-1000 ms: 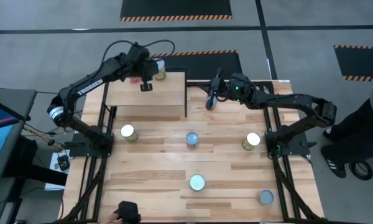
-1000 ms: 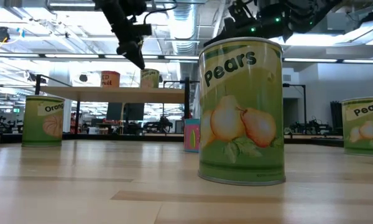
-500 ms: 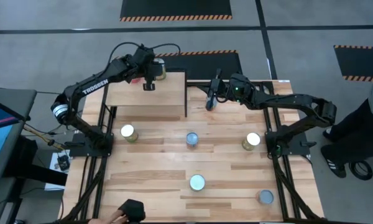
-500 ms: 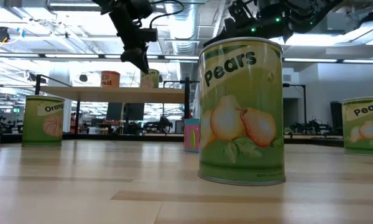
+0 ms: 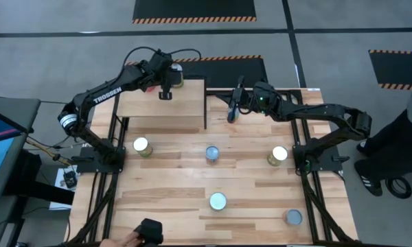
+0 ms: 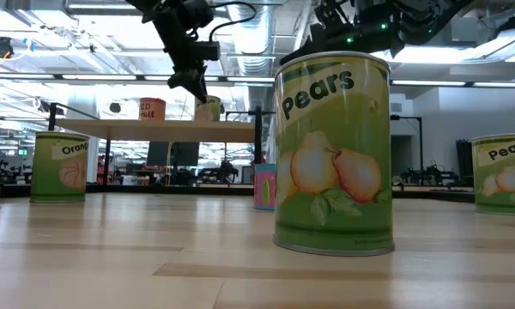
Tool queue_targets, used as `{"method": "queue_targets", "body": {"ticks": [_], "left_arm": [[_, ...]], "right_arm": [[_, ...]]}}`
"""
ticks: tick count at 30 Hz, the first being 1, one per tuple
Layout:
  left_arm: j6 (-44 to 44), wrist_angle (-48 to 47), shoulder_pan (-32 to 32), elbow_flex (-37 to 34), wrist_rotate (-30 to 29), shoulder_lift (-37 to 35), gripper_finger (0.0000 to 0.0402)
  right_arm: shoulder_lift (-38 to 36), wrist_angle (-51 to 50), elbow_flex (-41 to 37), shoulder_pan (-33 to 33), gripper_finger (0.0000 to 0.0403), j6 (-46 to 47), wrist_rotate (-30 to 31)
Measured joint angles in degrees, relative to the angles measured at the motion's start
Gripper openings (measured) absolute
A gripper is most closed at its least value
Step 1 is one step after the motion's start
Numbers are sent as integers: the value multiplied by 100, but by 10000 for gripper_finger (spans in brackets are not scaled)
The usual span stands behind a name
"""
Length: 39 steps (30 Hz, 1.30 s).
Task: Pick and place cans onto a shelf
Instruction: Put the top canned oranges on the shelf
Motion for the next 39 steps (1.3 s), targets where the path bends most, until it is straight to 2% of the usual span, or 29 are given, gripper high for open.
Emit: {"method": "queue_targets", "body": {"ticks": [4,9,15,23,33,39], "left_arm": [[67,25,-1,7,10,-2,14],[60,-372,1,204,-81,19,1],[-399,-1020,1,667,-136,16,0],[-825,-1881,169,761,-109,-4,0],[-766,-2005,323,780,201,-22,0],[-873,-2326,360,1126,626,-142,0]], "right_arm": [[0,0,0,1,8,2,0],[0,0,0,1,4,2,0],[0,-1,0,-19,8,2,1],[0,-2,2,-17,9,2,0],[0,-4,2,-17,9,2,0],[0,-1,2,-17,5,2,0]]}}
